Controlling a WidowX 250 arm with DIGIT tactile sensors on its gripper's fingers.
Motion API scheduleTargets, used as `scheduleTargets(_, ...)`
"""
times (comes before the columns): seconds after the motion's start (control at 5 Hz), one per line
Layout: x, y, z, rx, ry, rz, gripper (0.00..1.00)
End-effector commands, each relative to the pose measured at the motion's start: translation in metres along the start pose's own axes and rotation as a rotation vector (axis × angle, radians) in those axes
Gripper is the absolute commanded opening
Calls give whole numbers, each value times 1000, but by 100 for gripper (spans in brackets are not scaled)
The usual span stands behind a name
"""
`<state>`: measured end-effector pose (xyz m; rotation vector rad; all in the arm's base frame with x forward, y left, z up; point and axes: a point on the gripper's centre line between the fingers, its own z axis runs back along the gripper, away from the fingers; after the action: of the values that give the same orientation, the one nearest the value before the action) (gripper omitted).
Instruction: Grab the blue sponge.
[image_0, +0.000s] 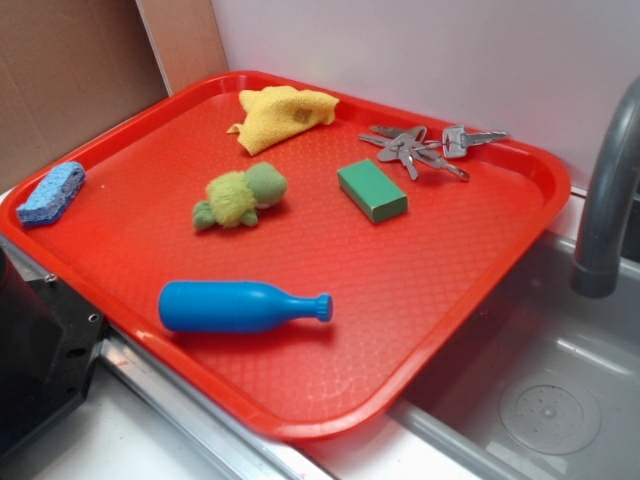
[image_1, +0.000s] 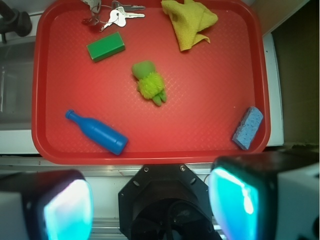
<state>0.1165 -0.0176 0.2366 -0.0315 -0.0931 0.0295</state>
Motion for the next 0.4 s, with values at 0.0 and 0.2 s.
scheduleTargets(0.0,0,0,0,0,0,0,100)
scheduleTargets(0.2,17,51,-49,78,-13,203,100)
